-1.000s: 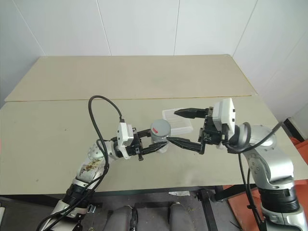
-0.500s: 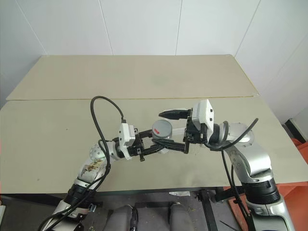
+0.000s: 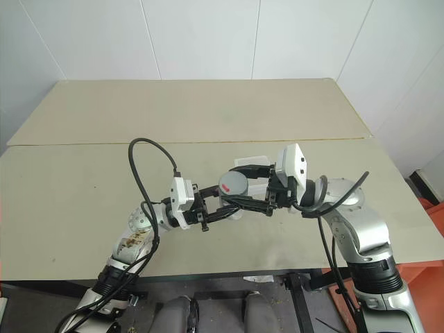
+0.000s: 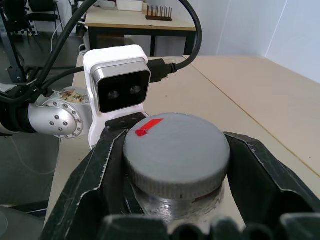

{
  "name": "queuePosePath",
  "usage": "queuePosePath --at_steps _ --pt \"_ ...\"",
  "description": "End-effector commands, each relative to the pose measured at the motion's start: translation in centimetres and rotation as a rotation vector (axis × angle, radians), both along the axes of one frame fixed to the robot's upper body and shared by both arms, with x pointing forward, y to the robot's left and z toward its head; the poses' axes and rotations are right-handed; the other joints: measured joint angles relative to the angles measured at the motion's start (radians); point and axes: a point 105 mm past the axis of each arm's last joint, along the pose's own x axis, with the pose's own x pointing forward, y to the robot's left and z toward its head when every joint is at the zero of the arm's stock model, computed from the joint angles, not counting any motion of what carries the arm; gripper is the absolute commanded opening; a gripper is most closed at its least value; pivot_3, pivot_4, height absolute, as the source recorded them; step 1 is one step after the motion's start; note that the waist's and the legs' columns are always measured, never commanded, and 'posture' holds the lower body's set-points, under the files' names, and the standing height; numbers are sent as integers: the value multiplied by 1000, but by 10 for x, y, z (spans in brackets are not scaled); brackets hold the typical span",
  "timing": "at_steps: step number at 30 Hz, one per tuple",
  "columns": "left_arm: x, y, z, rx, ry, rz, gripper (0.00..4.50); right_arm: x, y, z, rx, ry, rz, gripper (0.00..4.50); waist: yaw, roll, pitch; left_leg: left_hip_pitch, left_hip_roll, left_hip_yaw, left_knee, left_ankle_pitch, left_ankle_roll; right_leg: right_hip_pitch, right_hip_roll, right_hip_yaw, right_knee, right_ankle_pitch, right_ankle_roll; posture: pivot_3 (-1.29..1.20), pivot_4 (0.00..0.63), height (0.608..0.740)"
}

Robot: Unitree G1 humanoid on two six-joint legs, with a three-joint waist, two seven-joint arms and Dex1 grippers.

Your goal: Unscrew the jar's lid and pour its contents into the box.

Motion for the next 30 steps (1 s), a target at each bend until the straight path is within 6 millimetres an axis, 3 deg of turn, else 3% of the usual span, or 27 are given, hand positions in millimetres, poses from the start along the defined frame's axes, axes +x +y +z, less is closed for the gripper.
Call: queuePosePath --at_steps 1,16,25,30 --pt "-2 -3 3 5 -35 -16 1943 -1 0 9 8 -58 -8 2998 0 0 0 0 0 0 0 0 0 0 0 0 0 0 0 0 150 740" --pt "-3 -6 2 5 -36 -33 1943 -6 -2 11 6 -68 -1 2781 0 0 0 0 0 0 0 0 0 0 0 0 0 0 0 0 150 740" --pt "-5 -5 -4 29 -42 -36 1943 -8 -6 34 136 -42 8 2781 0 0 0 0 0 0 0 0 0 0 0 0 0 0 0 0 150 740" --pt "-4 -5 -2 24 -49 -35 1943 -10 -8 37 186 8 22 2781 0 0 0 0 0 0 0 0 0 0 0 0 0 0 0 0 150 740"
